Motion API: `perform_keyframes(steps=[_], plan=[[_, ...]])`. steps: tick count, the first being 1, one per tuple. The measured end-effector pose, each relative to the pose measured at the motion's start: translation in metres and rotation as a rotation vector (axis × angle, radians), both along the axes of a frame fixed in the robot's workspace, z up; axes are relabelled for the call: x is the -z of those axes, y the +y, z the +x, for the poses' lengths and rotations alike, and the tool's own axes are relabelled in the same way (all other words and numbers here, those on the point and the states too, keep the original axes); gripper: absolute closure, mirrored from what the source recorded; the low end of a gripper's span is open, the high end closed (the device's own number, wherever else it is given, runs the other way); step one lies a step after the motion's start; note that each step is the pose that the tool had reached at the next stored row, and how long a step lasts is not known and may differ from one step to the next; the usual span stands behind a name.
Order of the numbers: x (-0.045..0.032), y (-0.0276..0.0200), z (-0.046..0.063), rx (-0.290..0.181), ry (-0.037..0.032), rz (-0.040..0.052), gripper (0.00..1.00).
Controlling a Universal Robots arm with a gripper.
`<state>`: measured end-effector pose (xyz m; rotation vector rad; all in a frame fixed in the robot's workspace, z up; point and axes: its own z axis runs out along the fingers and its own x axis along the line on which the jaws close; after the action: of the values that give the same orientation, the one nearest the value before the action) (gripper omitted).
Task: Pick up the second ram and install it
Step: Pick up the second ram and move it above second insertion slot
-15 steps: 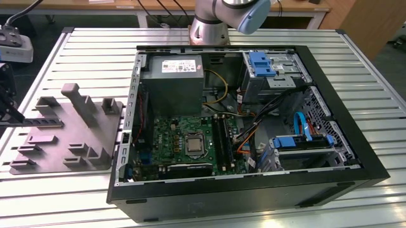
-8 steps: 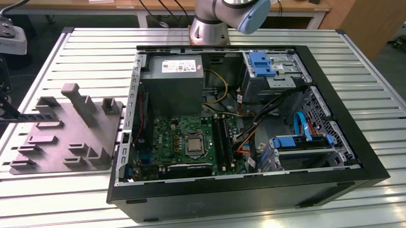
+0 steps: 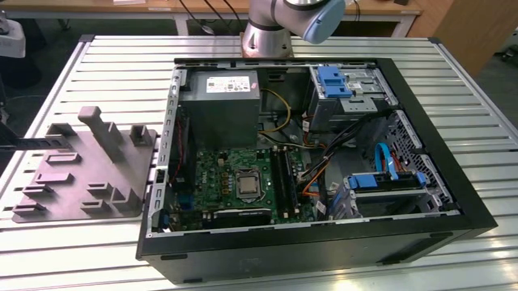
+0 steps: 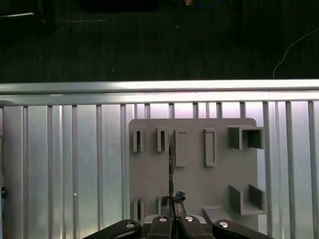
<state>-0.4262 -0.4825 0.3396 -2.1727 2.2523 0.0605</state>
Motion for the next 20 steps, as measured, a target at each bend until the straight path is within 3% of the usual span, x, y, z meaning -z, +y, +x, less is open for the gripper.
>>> perform_keyframes(steps=[20], plan=[[-0.0445, 0.001, 0.0, 0.0, 0.0, 0.0, 0.89]])
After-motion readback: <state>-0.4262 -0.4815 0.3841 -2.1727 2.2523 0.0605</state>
